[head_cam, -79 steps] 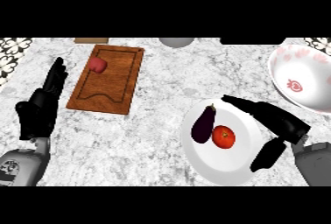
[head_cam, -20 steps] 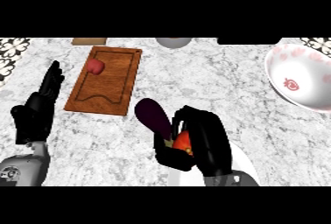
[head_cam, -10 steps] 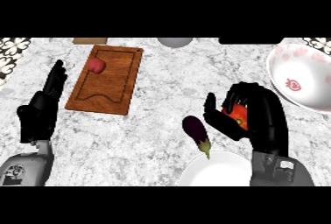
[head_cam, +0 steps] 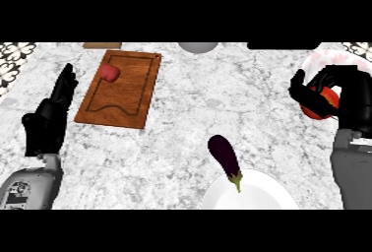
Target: Pick the tomato from the plate and place it in the bowl
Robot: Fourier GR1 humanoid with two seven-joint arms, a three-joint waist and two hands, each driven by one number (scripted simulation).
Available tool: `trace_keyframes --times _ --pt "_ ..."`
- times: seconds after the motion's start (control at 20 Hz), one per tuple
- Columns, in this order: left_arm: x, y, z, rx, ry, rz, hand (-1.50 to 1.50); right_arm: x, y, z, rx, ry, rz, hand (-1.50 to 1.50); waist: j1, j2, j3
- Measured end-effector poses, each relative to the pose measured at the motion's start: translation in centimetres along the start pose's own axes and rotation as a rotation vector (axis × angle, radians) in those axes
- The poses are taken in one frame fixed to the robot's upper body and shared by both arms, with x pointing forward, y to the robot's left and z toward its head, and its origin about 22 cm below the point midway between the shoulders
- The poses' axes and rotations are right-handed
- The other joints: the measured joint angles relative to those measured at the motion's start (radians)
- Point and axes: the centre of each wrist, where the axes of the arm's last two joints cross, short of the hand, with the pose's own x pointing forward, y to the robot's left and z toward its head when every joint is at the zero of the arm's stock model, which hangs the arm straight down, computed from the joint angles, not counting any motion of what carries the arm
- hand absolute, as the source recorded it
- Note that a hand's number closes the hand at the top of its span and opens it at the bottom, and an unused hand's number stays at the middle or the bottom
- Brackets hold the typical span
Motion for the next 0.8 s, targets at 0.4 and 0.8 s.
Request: trace_keyframes --times 0.4,0.8 --pt "0.1 -0.2 0.5 -0.017 -0.001 0.01 0.0 -7.0 -3.0 -6.1 -0.137 0.002 0.128 1.5 0.015 0.004 0.0" --pt "0.5 -0.7 -0.1 -0.03 -0.016 0.014 0.0 -13.2 -4.9 -9.1 -0.215 0.035 0.345 1.5 0.032 0.012 0.002"
